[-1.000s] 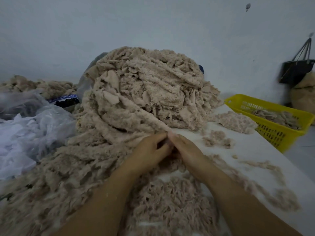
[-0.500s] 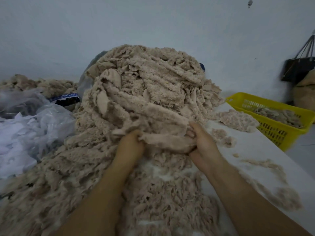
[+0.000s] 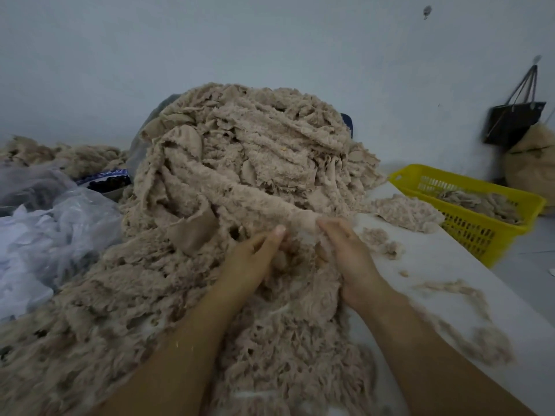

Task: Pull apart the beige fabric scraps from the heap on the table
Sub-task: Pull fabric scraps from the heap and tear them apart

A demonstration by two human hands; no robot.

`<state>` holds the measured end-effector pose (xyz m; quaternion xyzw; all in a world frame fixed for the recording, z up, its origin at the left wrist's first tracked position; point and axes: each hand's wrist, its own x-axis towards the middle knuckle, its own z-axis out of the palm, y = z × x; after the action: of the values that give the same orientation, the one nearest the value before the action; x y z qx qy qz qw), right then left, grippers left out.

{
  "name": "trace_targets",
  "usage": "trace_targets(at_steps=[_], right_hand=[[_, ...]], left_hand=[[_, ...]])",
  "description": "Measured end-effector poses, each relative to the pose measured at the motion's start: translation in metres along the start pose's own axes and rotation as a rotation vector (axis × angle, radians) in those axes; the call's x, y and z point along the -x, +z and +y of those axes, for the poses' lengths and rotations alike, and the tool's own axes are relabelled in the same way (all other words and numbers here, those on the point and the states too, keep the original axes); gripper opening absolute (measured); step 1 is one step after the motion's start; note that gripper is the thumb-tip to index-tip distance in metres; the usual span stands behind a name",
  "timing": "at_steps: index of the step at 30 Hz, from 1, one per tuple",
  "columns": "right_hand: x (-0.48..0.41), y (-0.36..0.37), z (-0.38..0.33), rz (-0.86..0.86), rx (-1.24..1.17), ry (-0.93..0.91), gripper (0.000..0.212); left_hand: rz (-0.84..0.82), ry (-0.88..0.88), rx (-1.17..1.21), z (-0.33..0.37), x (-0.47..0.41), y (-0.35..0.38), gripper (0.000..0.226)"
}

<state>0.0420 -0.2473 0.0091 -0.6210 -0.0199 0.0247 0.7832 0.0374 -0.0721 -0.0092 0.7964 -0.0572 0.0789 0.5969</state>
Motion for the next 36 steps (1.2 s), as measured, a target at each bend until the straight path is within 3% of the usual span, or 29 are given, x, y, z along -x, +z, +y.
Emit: trace_targets(at_steps=[2,4,7,12,15,16,19,23,25,27,30,32,36], right_hand=[[0.004,0.005,0.002,-0.091,0.166,-0.063,0.025],[0.008,0.011,0.004,-0.222,0.306,-0.095,0.026],[0.012,0.015,0.005,-0.353,0.381,-0.054,0.029],[0.007,0.01,0.004,-0.368,0.36,-0.008,0.024],[0.005,0.005,-0.003,-0.251,0.15,0.083,0.053],[0.004,0.005,-0.003,-0.225,0.093,0.105,0.053],[0.005,0.006,-0.006,-0.118,-0.038,0.159,0.017],[-0.006,-0.018,-0.012,0.041,-0.475,0.139,0.025],[-0.01,-0.024,-0.009,0.084,-0.438,0.14,0.031],[-0.01,-0.019,-0.003,0.06,-0.33,0.111,0.031],[-0.007,-0.008,-0.004,0.029,-0.252,0.046,0.022],[-0.002,-0.008,-0.006,0.073,-0.04,-0.037,0.02],[0.008,0.001,-0.004,0.133,0.432,-0.384,0.021]], left_hand=[[-0.052,-0.116,0.337,-0.001,-0.001,0.0,0.059],[-0.048,-0.16,0.764,0.001,-0.006,-0.009,0.039],[0.079,-0.267,1.15,0.004,-0.011,-0.022,0.028],[0.339,-0.338,1.339,0.003,-0.016,-0.04,0.037],[0.409,-0.317,1.407,0.0,-0.016,-0.053,0.036],[0.423,-0.31,1.412,-0.001,-0.016,-0.054,0.031],[0.451,-0.293,1.438,-0.006,-0.019,-0.059,0.014],[0.507,-0.253,1.485,-0.024,-0.019,-0.085,0.018],[0.527,-0.256,1.411,-0.021,-0.021,-0.079,0.016],[0.497,-0.257,1.154,-0.006,-0.022,-0.055,0.01],[0.449,-0.08,0.18,0.0,-0.012,-0.026,0.018],[0.476,0.048,-0.212,-0.002,-0.006,-0.02,0.028],[0.646,0.193,-0.327,0.012,-0.002,-0.015,0.032]])
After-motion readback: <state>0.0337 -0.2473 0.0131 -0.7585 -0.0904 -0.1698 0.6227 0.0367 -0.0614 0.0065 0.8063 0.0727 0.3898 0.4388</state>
